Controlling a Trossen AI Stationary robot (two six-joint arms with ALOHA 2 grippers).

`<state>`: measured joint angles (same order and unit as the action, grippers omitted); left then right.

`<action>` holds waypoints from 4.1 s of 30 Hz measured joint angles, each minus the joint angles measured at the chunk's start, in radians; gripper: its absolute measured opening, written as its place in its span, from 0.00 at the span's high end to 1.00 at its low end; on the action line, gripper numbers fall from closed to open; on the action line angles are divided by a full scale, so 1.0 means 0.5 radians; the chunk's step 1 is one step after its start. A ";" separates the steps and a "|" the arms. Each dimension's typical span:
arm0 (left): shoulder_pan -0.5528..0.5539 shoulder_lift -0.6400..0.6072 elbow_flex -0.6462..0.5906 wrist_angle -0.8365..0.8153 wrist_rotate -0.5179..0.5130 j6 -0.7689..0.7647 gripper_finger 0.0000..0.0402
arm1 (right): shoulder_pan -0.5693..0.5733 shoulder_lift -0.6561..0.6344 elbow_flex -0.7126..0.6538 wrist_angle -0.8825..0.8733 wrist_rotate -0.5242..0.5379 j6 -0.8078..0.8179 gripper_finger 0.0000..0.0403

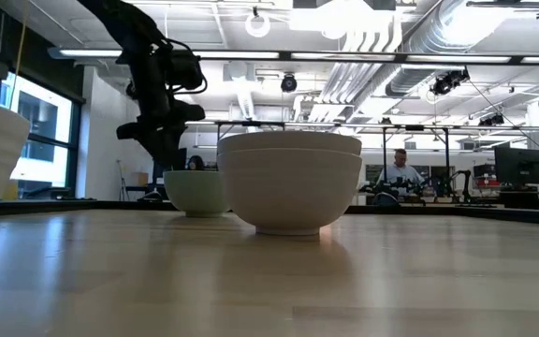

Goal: Nest bowls inside each other
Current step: Stack the light green bowl on the top white bowl

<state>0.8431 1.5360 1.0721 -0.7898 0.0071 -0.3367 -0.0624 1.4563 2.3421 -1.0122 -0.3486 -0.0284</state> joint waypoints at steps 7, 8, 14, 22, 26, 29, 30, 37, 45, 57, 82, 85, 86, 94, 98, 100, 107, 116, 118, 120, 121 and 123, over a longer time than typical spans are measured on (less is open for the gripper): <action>-0.001 0.000 0.000 0.000 0.009 0.015 0.72 | 0.000 -0.056 0.000 0.001 -0.001 -0.091 0.57; -0.001 0.000 0.000 0.001 0.009 0.015 0.72 | 0.000 -0.063 0.000 0.000 -0.001 -0.102 0.57; -0.012 0.011 0.000 -0.003 0.014 0.015 0.72 | 0.000 -0.101 0.000 0.001 -0.001 -0.164 0.57; -0.096 0.171 -0.002 -0.045 0.016 0.037 0.72 | 0.000 -0.142 0.000 0.001 0.000 -0.162 0.57; -0.122 0.227 -0.001 -0.038 0.017 0.035 0.72 | 0.000 -0.156 0.000 0.001 0.000 -0.151 0.57; -0.123 0.242 -0.001 -0.024 0.017 0.032 0.72 | 0.000 -0.155 0.000 0.000 0.000 -0.121 0.57; -0.123 0.245 -0.001 -0.026 0.017 0.032 0.72 | 0.000 -0.154 0.000 0.000 0.000 -0.117 0.57; -0.122 0.245 -0.001 -0.012 0.056 0.032 0.85 | 0.000 -0.154 -0.001 -0.040 0.015 -0.118 0.57; -0.122 0.243 -0.001 0.010 0.131 0.069 0.98 | 0.000 -0.154 -0.002 -0.099 0.017 -0.118 0.57; -0.142 0.238 0.156 -0.175 0.286 0.161 0.99 | -0.002 -0.153 -0.003 -0.152 0.023 -0.142 0.57; -0.667 0.237 1.051 -0.745 0.281 0.001 1.00 | -0.002 -0.153 -0.004 -0.234 0.124 -0.215 0.57; -0.750 0.237 1.051 -0.740 0.279 -0.065 1.00 | -0.002 -0.153 -0.004 -0.234 0.124 -0.215 0.57; -0.777 0.237 1.051 -0.736 0.277 -0.088 1.00 | -0.002 -0.153 -0.004 -0.234 0.124 -0.215 0.57; -0.966 0.310 1.051 -0.582 0.278 -0.237 1.00 | -0.002 -0.153 -0.004 -0.234 0.124 -0.215 0.57; -1.038 0.397 1.051 -0.554 0.296 -0.248 1.00 | -0.001 -0.152 -0.004 -0.233 0.124 -0.199 0.57; -1.068 0.445 1.051 -0.551 0.335 -0.249 1.00 | -0.001 -0.152 -0.004 -0.234 0.123 -0.167 0.57; -1.164 0.614 1.085 -0.480 0.397 -0.265 1.00 | 0.000 -0.151 -0.004 -0.244 0.121 -0.148 0.57; -1.228 0.892 1.476 -0.590 0.393 -0.178 1.00 | -0.001 -0.151 -0.004 -0.244 0.116 -0.129 0.57; -1.234 0.954 1.569 -0.685 0.377 -0.130 1.00 | -0.001 -0.151 -0.004 -0.252 0.115 -0.102 0.57; -1.234 1.001 1.631 -0.762 0.332 -0.085 1.00 | 0.000 -0.151 -0.004 -0.276 0.115 -0.092 0.57; -1.235 1.014 1.646 -0.777 0.300 -0.068 1.00 | 0.000 -0.151 -0.004 -0.289 0.115 -0.078 0.57; -1.236 1.031 1.656 -0.823 0.259 -0.046 1.00 | 0.000 -0.150 -0.004 -0.328 0.115 -0.057 0.57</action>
<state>0.2253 2.0517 1.8999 -1.2014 0.1364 -0.3596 -0.0624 1.3810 2.3402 -1.1760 -0.2909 -0.0569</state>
